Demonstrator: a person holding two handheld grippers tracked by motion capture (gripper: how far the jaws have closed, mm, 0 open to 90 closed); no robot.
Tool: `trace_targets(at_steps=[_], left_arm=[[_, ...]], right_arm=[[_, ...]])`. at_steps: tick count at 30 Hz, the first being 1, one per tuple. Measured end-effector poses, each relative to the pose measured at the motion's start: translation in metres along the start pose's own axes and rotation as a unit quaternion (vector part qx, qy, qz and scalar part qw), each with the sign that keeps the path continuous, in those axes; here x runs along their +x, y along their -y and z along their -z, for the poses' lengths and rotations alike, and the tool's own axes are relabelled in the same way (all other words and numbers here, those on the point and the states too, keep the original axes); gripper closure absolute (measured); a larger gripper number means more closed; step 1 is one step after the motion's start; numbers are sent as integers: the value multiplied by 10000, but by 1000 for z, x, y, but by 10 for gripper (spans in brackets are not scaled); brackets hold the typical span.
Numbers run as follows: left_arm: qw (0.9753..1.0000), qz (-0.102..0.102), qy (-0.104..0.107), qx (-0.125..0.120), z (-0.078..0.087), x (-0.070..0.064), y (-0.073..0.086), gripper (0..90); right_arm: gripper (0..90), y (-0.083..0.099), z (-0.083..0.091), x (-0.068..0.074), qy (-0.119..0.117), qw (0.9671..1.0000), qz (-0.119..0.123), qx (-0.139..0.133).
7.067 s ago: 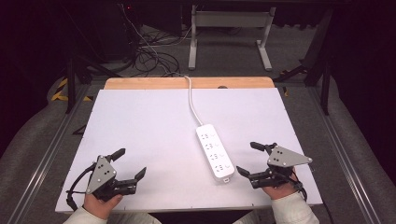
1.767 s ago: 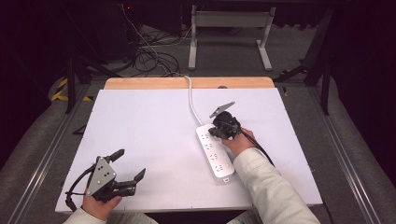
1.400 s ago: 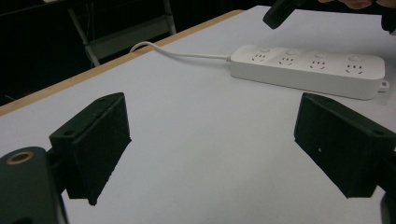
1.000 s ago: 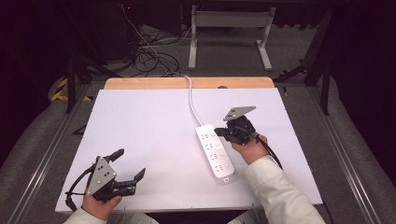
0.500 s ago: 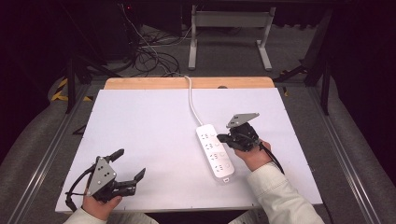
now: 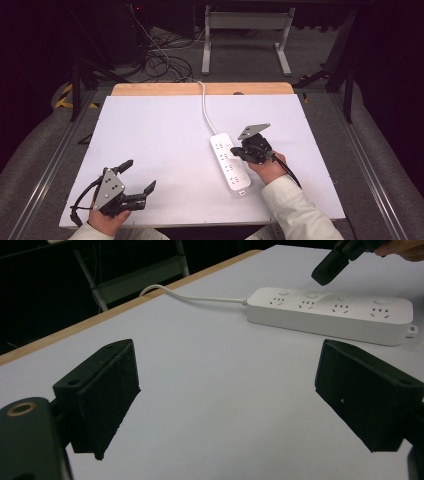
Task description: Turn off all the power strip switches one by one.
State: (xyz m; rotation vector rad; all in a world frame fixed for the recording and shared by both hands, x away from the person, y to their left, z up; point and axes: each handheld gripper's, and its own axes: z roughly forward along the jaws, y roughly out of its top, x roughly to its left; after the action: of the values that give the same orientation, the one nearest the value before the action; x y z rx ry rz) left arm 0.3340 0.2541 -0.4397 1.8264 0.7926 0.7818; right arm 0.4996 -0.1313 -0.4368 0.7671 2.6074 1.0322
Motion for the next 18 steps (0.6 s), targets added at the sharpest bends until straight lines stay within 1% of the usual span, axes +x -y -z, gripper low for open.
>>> trace_targets(at_steps=[10,11,18], left_arm=[[10000,-45,-18,6,-1,1,0,112],[10000,-45,-16,5,-1,1,0,111],[10000,-26,-5,14,-1,0,0,111]], right_arm=[[900,2,-13,-2,22,9999,21,128],[900,2,-14,-2,31,9999,-15,137],[900,3,-15,-5,31,9999,-26,140]])
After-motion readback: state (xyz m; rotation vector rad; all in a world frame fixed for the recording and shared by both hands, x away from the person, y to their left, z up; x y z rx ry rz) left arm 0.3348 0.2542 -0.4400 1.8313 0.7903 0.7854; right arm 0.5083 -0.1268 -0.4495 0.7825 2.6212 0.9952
